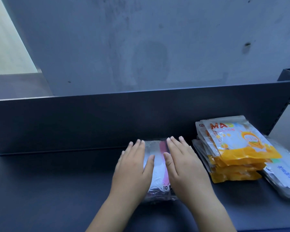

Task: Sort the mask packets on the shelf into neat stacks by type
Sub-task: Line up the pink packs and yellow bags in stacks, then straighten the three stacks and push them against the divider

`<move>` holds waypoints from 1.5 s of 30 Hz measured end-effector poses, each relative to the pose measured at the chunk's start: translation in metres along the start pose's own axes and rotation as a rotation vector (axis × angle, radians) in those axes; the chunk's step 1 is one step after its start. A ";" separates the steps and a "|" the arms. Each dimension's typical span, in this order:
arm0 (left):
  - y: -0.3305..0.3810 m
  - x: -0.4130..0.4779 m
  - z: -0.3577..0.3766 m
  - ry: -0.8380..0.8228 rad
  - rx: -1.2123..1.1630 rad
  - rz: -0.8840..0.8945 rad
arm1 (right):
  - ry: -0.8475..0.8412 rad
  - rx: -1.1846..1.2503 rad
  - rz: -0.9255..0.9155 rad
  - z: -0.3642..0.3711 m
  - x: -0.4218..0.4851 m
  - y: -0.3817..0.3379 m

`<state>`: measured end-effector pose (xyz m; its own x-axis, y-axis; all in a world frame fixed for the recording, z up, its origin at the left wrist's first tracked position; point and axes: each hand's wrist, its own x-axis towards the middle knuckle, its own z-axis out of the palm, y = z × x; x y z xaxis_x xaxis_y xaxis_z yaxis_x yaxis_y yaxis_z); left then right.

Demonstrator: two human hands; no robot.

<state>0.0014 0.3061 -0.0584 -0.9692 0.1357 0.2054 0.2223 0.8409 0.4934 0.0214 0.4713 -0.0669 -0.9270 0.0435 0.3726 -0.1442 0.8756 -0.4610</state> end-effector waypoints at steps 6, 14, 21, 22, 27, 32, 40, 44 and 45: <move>0.044 0.008 0.005 0.017 -0.039 0.065 | 0.055 0.010 -0.008 -0.037 0.000 0.019; 0.122 0.015 0.046 0.070 -0.419 -0.053 | 0.172 0.207 0.007 -0.107 0.017 0.104; 0.174 0.031 0.085 0.103 -0.802 -0.256 | 0.278 0.319 0.216 -0.139 0.031 0.191; 0.180 0.032 0.091 0.108 -0.828 -0.278 | 0.266 0.368 0.281 -0.141 0.032 0.198; 0.197 0.037 0.118 0.050 -0.966 -0.386 | 0.148 0.590 0.561 -0.140 0.031 0.221; 0.200 0.040 0.132 0.015 -1.058 -0.519 | 0.010 0.852 0.705 -0.132 0.033 0.229; 0.202 0.033 0.142 -0.175 -1.161 -0.536 | -0.075 0.957 0.777 -0.124 0.035 0.236; 0.203 0.030 0.141 -0.206 -1.157 -0.535 | -0.089 0.945 0.795 -0.117 0.039 0.236; 0.202 0.030 0.141 -0.199 -1.157 -0.541 | -0.094 0.946 0.803 -0.117 0.039 0.236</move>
<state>0.0022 0.5537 -0.0715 -0.9410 0.0818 -0.3284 -0.3361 -0.1132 0.9350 -0.0084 0.7360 -0.0668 -0.8836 0.3377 -0.3242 0.3181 -0.0750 -0.9451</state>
